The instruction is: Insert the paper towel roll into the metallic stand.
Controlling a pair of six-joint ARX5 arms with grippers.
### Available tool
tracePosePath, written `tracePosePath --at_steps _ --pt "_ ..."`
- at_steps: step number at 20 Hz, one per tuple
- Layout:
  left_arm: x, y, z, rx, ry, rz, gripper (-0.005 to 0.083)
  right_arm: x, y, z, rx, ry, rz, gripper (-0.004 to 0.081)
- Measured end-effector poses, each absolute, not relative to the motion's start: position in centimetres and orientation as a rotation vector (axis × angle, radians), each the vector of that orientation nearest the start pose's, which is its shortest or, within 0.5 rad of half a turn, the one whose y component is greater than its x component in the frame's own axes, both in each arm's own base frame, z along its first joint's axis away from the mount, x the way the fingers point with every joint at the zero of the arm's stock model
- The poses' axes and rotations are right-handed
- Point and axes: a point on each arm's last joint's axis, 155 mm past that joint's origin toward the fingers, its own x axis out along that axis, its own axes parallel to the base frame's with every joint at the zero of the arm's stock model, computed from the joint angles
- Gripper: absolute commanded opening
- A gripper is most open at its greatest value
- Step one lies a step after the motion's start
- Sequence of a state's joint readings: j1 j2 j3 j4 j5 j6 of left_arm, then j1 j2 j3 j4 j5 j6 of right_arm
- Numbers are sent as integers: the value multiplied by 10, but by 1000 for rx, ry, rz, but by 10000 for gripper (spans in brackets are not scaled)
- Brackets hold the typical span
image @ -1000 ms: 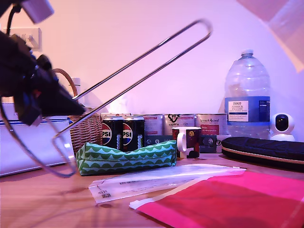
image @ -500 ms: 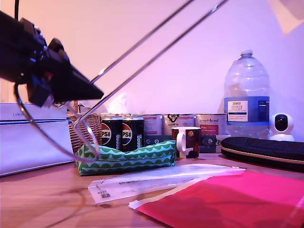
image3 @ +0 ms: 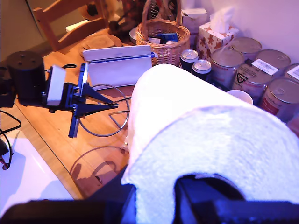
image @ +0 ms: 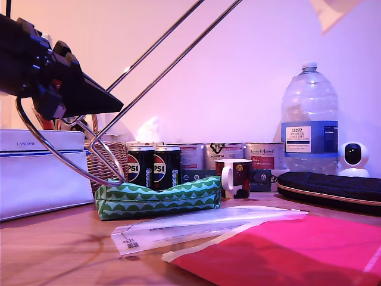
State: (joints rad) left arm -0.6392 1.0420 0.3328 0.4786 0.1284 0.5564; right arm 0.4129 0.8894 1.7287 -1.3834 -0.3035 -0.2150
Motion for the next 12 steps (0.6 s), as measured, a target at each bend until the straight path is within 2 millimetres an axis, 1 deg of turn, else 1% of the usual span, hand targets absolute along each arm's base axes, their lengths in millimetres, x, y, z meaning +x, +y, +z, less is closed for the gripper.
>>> tracePosePath --at_steps 3,7,12 --pt "269 -233 161 582 5 -825 -23 147 124 403 -238 488 756 -11" --pt "266 -231 169 576 -15 -826 -23 152 129 403 -242 492 771 -11" --pt "263 -233 166 571 -5 -846 -23 157 140 402 -228 513 821 -11"
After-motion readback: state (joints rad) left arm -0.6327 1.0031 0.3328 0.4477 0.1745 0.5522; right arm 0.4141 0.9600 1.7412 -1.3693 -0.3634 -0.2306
